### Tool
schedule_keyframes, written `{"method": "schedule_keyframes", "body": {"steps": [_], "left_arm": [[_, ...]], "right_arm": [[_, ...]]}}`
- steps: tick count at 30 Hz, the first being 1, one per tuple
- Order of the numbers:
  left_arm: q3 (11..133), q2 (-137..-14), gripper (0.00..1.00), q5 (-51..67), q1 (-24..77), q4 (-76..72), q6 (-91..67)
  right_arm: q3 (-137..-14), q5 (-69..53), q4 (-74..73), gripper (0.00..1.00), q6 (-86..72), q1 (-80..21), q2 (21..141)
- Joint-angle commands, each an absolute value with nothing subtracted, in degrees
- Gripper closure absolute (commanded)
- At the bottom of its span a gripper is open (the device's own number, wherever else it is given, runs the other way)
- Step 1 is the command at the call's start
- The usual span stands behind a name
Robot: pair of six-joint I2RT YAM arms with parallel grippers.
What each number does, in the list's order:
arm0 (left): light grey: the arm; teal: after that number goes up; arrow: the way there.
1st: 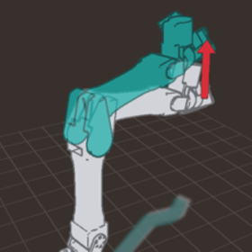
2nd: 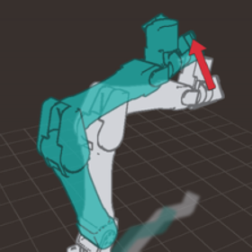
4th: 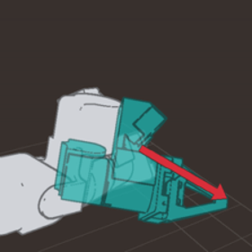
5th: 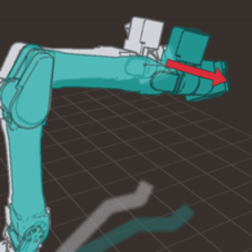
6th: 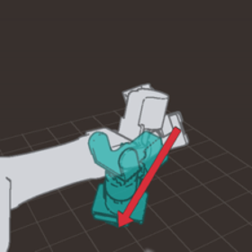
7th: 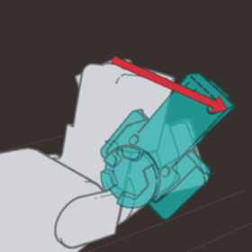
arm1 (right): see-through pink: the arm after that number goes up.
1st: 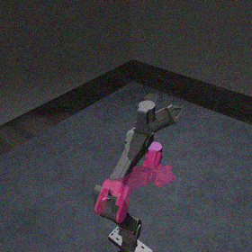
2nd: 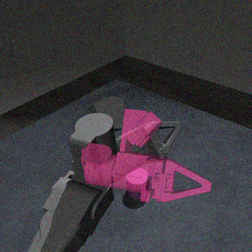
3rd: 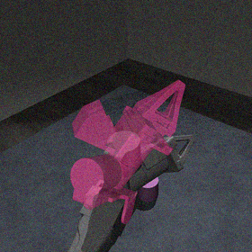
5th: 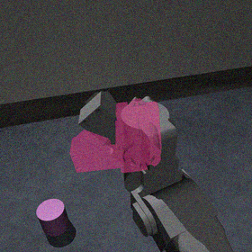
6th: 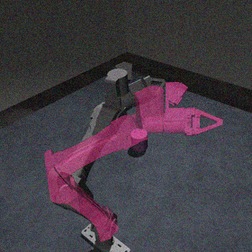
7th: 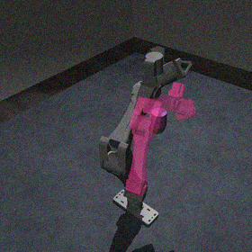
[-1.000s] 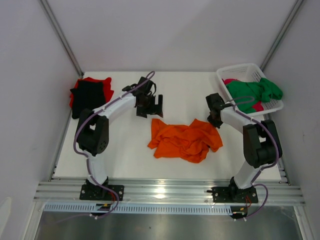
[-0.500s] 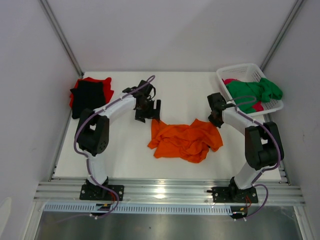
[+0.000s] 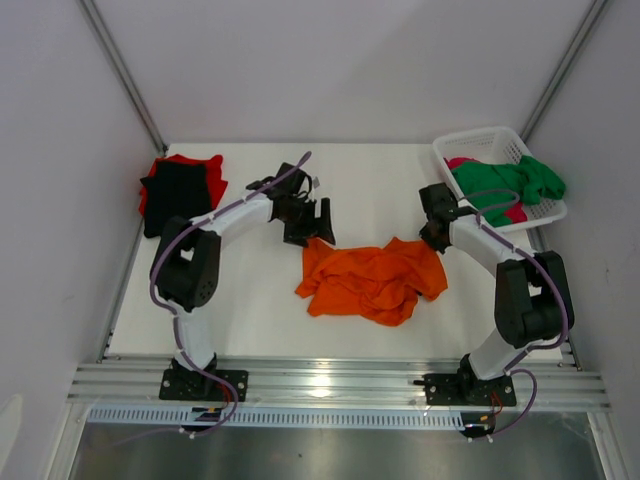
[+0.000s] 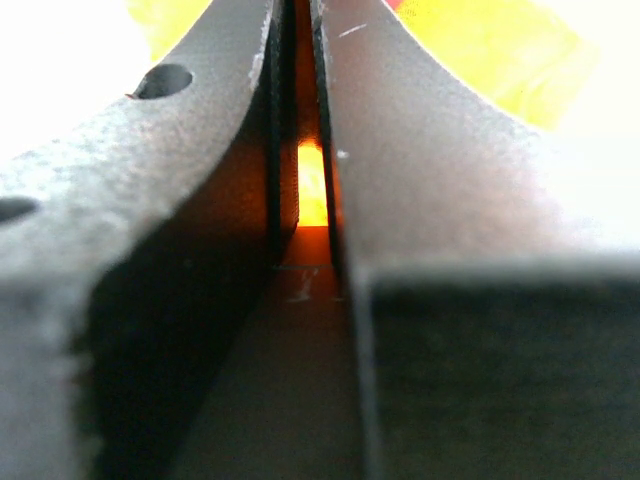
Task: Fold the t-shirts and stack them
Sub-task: Flatten out the tshirt
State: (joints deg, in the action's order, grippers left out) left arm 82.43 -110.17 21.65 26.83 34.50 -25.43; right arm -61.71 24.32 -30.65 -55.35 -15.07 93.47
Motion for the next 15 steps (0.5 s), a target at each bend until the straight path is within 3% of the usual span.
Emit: {"method": "schedule_keyframes", "body": {"steps": [1,6,15], "left_arm": [[84.72,-110.92,0.14,18.40,26.98,36.55,-23.92],[85.69,-111.62,0.13,11.87,26.98,40.34,-21.89],[88.85,-115.92,0.12,12.65,26.89,42.18,-20.92]], "right_arm": [[-60.91,25.22,-31.38,0.95,-54.84,-14.41,90.88],[-60.29,24.96,-31.29,0.95,-55.02,-14.06,90.79],[-60.73,24.79,-31.38,0.95,-55.11,-13.97,90.88]]}}
